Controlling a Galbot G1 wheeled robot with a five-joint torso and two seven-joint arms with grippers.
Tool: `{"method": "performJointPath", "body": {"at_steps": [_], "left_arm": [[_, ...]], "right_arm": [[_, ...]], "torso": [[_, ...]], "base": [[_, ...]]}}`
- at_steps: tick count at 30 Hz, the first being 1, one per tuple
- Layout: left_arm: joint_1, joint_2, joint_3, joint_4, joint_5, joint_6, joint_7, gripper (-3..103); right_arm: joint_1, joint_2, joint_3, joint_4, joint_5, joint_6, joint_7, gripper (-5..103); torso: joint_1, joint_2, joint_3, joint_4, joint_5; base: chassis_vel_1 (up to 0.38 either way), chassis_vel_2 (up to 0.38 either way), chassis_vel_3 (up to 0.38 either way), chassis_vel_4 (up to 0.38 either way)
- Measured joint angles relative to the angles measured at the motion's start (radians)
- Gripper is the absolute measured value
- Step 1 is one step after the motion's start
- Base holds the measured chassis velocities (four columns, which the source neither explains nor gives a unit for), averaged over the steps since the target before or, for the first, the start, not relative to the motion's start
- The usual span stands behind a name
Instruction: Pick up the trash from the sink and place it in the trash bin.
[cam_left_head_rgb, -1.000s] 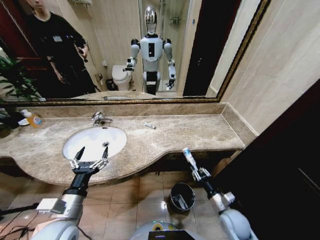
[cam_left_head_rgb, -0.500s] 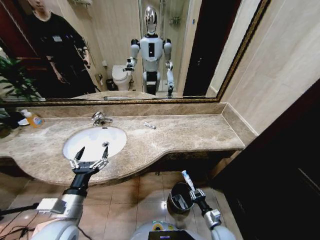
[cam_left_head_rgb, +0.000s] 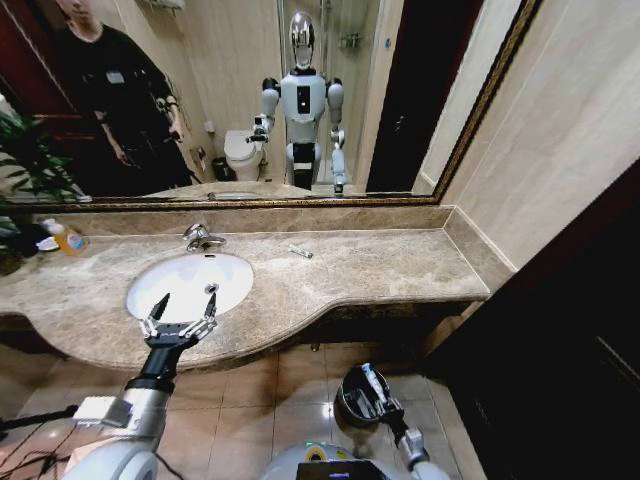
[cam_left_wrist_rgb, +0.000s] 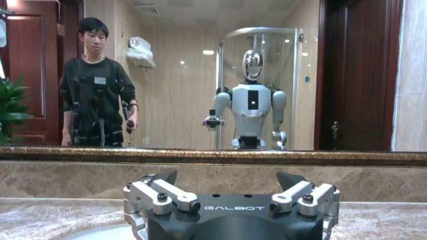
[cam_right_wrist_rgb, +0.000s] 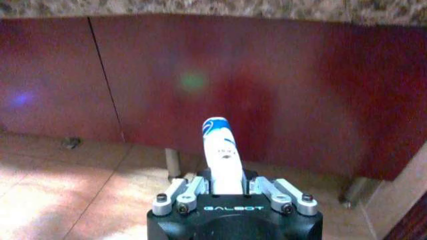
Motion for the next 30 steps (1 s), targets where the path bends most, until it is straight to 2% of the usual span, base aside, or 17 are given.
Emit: {"method": "performJointPath", "body": {"at_steps": [17,19,20,22,23,25,26,29,30], "left_arm": [[0.000,0.000,0.000,0.000,0.000,0.000,0.000,100],[0.000,0.000,0.000,0.000,0.000,0.000,0.000,100],[0.000,0.000,0.000,0.000,0.000,0.000,0.000,100],[0.000,0.000,0.000,0.000,0.000,0.000,0.000,100],[0.000,0.000,0.000,0.000,0.000,0.000,0.000,100],[0.000,0.000,0.000,0.000,0.000,0.000,0.000,100],[0.000,0.000,0.000,0.000,0.000,0.000,0.000,100],[0.000,0.000,0.000,0.000,0.000,0.000,0.000,100],[0.000,0.000,0.000,0.000,0.000,0.000,0.000,100]], "right_arm": [[0.007,0.014,-0.007,-0.035,-0.012,0.035,0.025,26],[0.007,0.019,-0.008,-0.037,-0.026,0.049,0.038,23],[0.008,0.022,-0.008,-0.040,-0.037,0.056,0.046,32],[0.009,0.024,-0.009,-0.042,-0.043,0.058,0.051,32],[0.009,0.027,-0.011,-0.042,-0.049,0.059,0.059,42],[0.010,0.029,-0.011,-0.043,-0.055,0.059,0.064,42],[0.010,0.031,-0.011,-0.044,-0.060,0.059,0.068,54],[0.011,0.034,-0.011,-0.046,-0.069,0.061,0.075,54],[0.012,0.034,-0.011,-0.047,-0.075,0.062,0.078,65]], "torso": [[0.000,0.000,0.000,0.0000,0.0000],[0.000,0.000,0.000,0.0000,0.0000],[0.000,0.000,0.000,0.0000,0.0000],[0.000,0.000,0.000,0.0000,0.0000],[0.000,0.000,0.000,0.0000,0.0000],[0.000,0.000,0.000,0.0000,0.0000],[0.000,0.000,0.000,0.0000,0.0000],[0.000,0.000,0.000,0.0000,0.0000],[0.000,0.000,0.000,0.0000,0.0000]], "base": [[0.000,0.000,0.000,0.000],[0.000,0.000,0.000,0.000],[0.000,0.000,0.000,0.000],[0.000,0.000,0.000,0.000],[0.000,0.000,0.000,0.000],[0.000,0.000,0.000,0.000],[0.000,0.000,0.000,0.000],[0.000,0.000,0.000,0.000],[0.000,0.000,0.000,0.000]]}}
